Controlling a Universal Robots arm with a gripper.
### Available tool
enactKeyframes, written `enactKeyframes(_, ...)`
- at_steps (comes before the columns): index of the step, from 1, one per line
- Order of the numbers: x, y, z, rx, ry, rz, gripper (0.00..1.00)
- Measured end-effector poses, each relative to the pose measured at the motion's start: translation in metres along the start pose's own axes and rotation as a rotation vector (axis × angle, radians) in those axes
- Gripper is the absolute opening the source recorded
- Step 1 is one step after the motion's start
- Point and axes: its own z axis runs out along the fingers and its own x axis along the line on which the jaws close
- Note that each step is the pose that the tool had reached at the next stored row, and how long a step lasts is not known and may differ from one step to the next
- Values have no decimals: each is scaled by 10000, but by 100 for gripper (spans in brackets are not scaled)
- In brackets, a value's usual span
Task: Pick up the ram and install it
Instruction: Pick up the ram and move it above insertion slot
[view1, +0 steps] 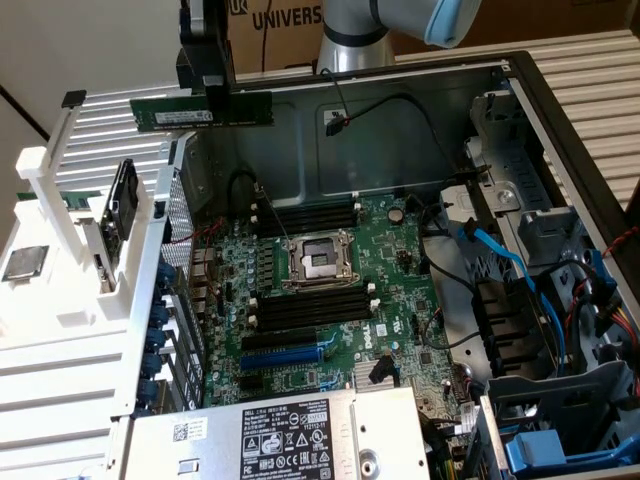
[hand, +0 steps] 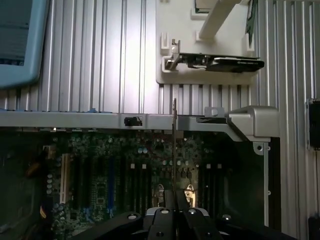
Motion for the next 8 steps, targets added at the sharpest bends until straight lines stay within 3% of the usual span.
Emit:
enactKeyframes(2,5,-143,-12,-101,2,3,13)
enactKeyframes(7,4,-144,-10,-100,6,6,13)
enactKeyframes(8,4,-177,-12,-97,10,5,13)
